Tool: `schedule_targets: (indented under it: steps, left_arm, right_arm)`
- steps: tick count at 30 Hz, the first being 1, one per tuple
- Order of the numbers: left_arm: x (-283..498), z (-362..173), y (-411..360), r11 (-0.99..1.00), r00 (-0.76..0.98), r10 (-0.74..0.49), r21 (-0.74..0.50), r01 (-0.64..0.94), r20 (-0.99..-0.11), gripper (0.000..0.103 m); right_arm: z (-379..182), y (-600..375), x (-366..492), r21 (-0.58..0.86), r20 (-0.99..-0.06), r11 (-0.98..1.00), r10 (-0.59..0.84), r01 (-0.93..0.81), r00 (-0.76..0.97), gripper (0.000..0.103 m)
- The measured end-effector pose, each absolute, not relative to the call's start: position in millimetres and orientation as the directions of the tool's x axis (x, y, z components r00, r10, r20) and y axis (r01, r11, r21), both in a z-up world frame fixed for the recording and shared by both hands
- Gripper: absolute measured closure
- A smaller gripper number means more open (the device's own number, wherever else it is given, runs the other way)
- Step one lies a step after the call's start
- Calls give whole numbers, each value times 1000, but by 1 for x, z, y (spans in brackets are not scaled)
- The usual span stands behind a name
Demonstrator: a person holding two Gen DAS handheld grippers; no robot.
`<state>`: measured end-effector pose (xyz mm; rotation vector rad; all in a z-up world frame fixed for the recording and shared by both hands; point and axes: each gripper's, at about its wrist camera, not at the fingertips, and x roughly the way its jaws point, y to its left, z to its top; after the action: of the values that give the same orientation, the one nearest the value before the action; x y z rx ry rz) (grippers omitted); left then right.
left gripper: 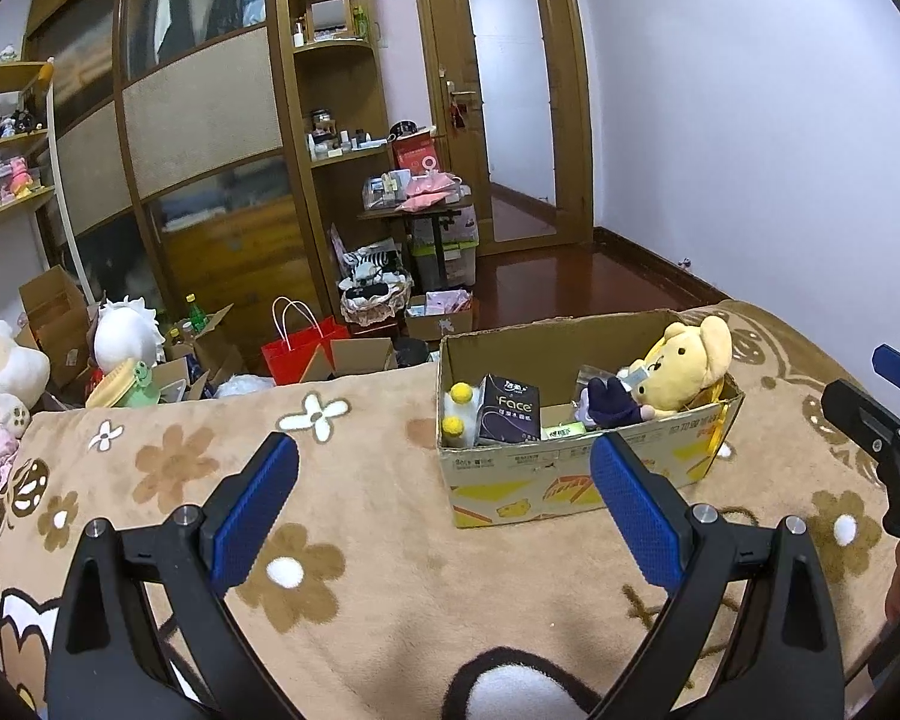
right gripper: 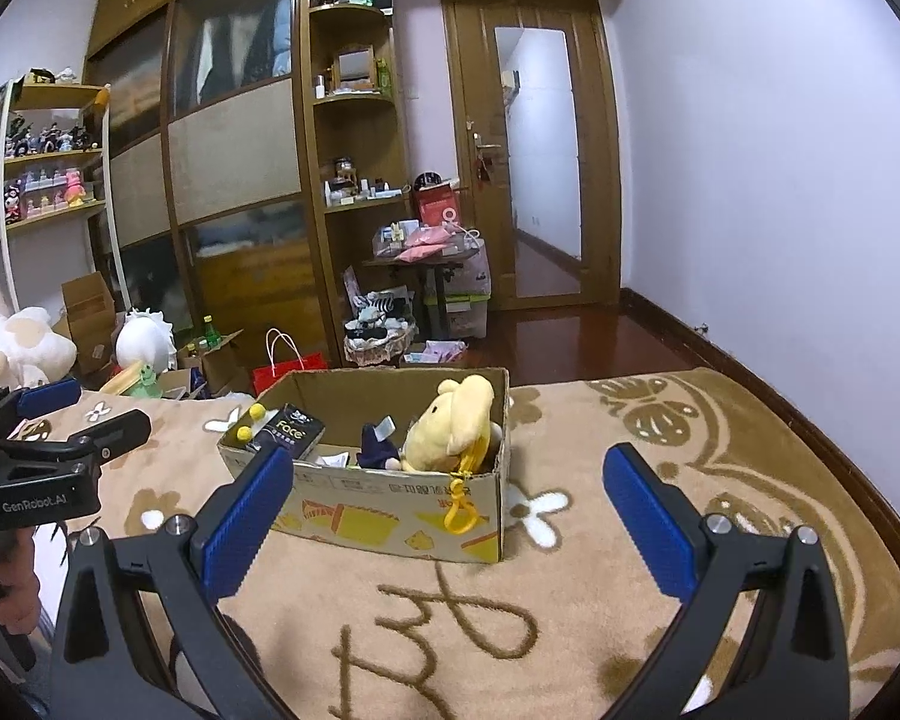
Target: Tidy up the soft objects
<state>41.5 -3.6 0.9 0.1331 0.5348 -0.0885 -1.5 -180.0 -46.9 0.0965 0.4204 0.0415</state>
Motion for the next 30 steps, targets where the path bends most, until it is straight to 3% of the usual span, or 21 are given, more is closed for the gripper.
schedule_targets:
  steps: [30]
  left_arm:
    - [44, -6, -6, 984, 841, -55, 114, 137, -537, 6]
  right_arm:
    - [-51, -176, 0, 95, -418, 995, 63, -25, 906, 0]
